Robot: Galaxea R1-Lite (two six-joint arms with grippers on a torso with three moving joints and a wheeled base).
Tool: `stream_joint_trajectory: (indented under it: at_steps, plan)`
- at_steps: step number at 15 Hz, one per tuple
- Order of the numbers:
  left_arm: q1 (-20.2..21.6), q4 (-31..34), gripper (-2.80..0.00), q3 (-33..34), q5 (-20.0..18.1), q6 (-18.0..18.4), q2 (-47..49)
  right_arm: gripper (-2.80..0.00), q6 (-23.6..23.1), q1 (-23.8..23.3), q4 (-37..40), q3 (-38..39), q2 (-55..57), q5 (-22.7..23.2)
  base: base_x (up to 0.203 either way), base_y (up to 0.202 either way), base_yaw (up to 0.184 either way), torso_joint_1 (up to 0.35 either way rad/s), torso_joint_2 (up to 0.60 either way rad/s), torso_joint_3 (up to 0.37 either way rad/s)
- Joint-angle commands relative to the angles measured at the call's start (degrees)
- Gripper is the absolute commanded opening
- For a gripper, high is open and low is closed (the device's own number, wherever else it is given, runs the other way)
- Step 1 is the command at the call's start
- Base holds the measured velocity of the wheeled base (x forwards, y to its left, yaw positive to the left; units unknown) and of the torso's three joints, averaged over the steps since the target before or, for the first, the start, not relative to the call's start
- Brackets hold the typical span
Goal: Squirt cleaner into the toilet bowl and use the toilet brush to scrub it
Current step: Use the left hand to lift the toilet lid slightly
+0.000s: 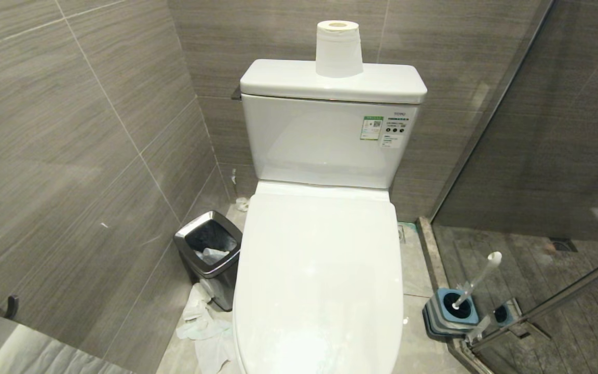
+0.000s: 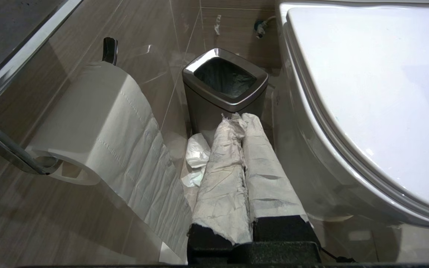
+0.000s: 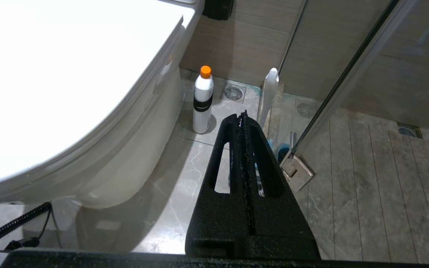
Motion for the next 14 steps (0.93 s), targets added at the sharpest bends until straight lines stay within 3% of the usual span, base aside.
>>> stream_joint_trajectory:
  at_steps: [1, 14]
  plan:
    - [0.0, 0.0, -2.80, 0.4, 0.0, 0.0, 0.1, -2.80, 0.0, 0.0, 0.0, 0.7, 0.0, 0.0, 0.000, 0.000, 0.000, 0.000, 0.00, 0.000]
    - [0.0, 0.0, -2.80, 0.4, 0.0, 0.0, 0.1, -2.80, 0.0, 0.0, 0.0, 0.7, 0.0, 0.0, 0.000, 0.000, 0.000, 0.000, 0.00, 0.000]
